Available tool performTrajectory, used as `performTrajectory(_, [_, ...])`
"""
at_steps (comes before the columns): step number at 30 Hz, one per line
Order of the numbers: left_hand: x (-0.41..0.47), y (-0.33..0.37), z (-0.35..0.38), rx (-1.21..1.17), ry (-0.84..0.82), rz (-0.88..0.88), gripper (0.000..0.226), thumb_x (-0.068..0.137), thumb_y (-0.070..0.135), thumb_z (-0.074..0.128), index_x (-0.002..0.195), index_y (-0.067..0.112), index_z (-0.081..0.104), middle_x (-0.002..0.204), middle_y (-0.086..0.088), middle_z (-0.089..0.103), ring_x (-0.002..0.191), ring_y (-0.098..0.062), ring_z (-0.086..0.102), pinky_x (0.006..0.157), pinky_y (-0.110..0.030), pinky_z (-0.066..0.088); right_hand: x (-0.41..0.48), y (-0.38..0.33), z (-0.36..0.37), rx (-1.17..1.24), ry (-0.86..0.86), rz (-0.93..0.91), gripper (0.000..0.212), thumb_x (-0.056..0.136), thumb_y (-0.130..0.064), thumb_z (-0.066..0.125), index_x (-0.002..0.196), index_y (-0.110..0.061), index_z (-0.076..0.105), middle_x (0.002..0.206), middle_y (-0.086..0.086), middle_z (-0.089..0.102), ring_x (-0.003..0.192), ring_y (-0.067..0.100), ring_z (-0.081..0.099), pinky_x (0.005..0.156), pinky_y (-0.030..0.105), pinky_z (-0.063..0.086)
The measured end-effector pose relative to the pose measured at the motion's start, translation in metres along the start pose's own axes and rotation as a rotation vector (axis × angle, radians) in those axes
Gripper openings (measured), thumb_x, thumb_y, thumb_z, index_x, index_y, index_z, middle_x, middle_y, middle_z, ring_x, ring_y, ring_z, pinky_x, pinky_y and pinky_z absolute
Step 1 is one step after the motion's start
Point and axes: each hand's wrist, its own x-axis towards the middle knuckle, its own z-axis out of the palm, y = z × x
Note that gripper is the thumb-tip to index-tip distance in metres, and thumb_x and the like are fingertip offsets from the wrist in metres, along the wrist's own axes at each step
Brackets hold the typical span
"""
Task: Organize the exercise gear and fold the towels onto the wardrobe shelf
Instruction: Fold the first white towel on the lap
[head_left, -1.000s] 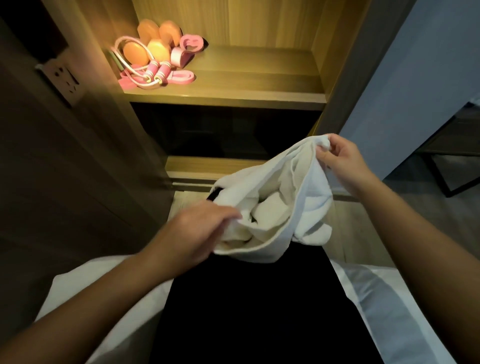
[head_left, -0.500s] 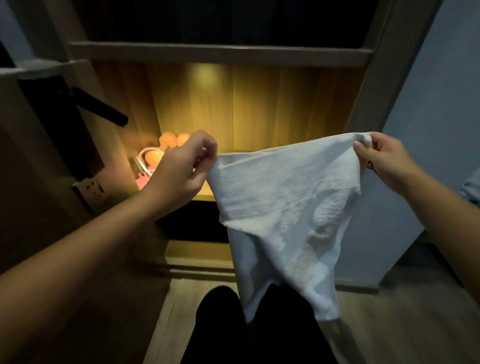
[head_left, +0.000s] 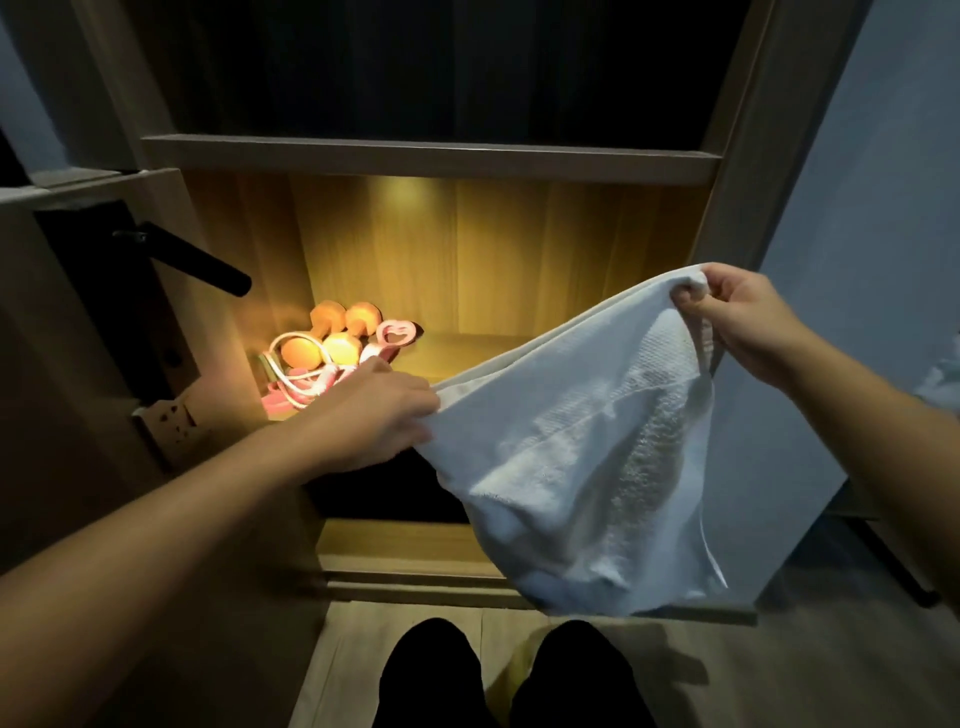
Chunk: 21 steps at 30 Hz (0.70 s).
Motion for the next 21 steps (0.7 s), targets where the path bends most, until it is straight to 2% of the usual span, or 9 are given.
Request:
performTrajectory(3, [0.031, -0.001, -0.016, -0.039, 0.255, -0.131, 0.008, 0.089, 0.025, 0.067, 0.084, 0.021, 0.063, 0.085, 0.007, 0.062, 0.092, -0.023, 0.059, 0.09, -0.04, 0.029, 0.014, -0.007, 0.005, -0.081, 0.038, 0.006, 0.018, 0.094, -0.028, 0.06, 0.109, -0.019, 0.062, 0.107, 0.003, 0.065, 0.102, 0.022, 0.063, 0.088, 0.039, 0.054])
performTrajectory(5, [0.05, 0.007, -0.03, -0.092, 0.376, -0.081, 0.005, 0.085, 0.018, 0.071, 0.082, 0.015, 0.068, 0.082, 0.003, 0.066, 0.086, -0.024, 0.061, 0.089, -0.039, 0.029, 0.021, -0.011, 0.002, -0.126, 0.059, -0.019, 0.021, 0.094, -0.031, 0.06, 0.11, -0.017, 0.061, 0.107, 0.002, 0.065, 0.097, 0.016, 0.062, 0.082, 0.033, 0.054])
performTrajectory(7, [0.056, -0.002, -0.044, -0.097, 0.42, -0.062, 0.005, 0.085, 0.012, 0.07, 0.08, 0.01, 0.07, 0.079, 0.001, 0.065, 0.083, -0.027, 0.063, 0.093, -0.039, 0.031, 0.026, -0.008, -0.01, -0.149, 0.13, -0.029, 0.026, 0.094, -0.03, 0.061, 0.107, -0.008, 0.061, 0.101, 0.007, 0.063, 0.086, 0.015, 0.06, 0.072, 0.028, 0.05])
performTrajectory(8, [0.054, -0.01, -0.05, -0.106, 0.407, -0.112, 0.006, 0.086, 0.011, 0.069, 0.08, 0.009, 0.069, 0.079, 0.002, 0.063, 0.085, -0.03, 0.062, 0.098, -0.04, 0.031, 0.025, -0.003, -0.016, -0.16, 0.165, -0.021, 0.027, 0.094, -0.03, 0.061, 0.105, -0.005, 0.06, 0.097, 0.007, 0.062, 0.082, 0.016, 0.058, 0.067, 0.027, 0.048])
performTrajectory(10, [0.055, -0.022, -0.064, -0.056, 0.399, -0.135, 0.007, 0.087, 0.016, 0.069, 0.082, 0.012, 0.068, 0.081, 0.004, 0.061, 0.089, -0.029, 0.06, 0.104, -0.045, 0.03, 0.026, 0.003, -0.021, -0.201, 0.204, -0.005, 0.021, 0.095, -0.03, 0.059, 0.104, -0.01, 0.059, 0.096, 0.004, 0.062, 0.083, 0.016, 0.059, 0.067, 0.026, 0.049])
performTrajectory(13, [0.06, -0.021, -0.073, 0.155, 0.373, 0.015, 0.004, 0.083, 0.02, 0.071, 0.084, 0.017, 0.07, 0.087, 0.001, 0.068, 0.095, -0.024, 0.06, 0.105, -0.049, 0.032, 0.026, 0.008, -0.012, -0.19, 0.204, 0.026, 0.018, 0.096, -0.031, 0.058, 0.107, -0.017, 0.058, 0.099, 0.0, 0.062, 0.09, 0.016, 0.059, 0.072, 0.027, 0.051])
performTrajectory(15, [0.053, -0.029, -0.078, 0.205, 0.363, -0.063, 0.007, 0.084, 0.021, 0.072, 0.09, 0.018, 0.071, 0.094, -0.001, 0.07, 0.102, -0.026, 0.058, 0.106, -0.051, 0.03, 0.023, 0.004, -0.009, -0.198, 0.153, 0.02, 0.019, 0.095, -0.033, 0.058, 0.106, -0.017, 0.059, 0.095, -0.002, 0.061, 0.089, 0.017, 0.059, 0.069, 0.026, 0.049])
performTrajectory(17, [0.044, -0.045, -0.079, 0.201, 0.35, -0.125, 0.011, 0.086, 0.025, 0.07, 0.096, 0.02, 0.07, 0.099, 0.0, 0.069, 0.104, -0.025, 0.057, 0.105, -0.051, 0.029, 0.021, 0.001, -0.013, -0.188, 0.123, 0.004, 0.022, 0.095, -0.034, 0.058, 0.106, -0.015, 0.06, 0.096, 0.001, 0.062, 0.09, 0.018, 0.059, 0.072, 0.029, 0.05])
performTrajectory(21, [0.035, -0.043, -0.07, 0.117, 0.094, -0.105, 0.017, 0.088, 0.032, 0.067, 0.104, 0.029, 0.06, 0.105, 0.01, 0.066, 0.097, -0.014, 0.057, 0.098, -0.039, 0.03, 0.013, 0.006, -0.002, -0.215, -0.009, 0.043, 0.021, 0.095, -0.031, 0.058, 0.108, -0.014, 0.06, 0.102, 0.006, 0.063, 0.097, 0.023, 0.06, 0.082, 0.038, 0.053])
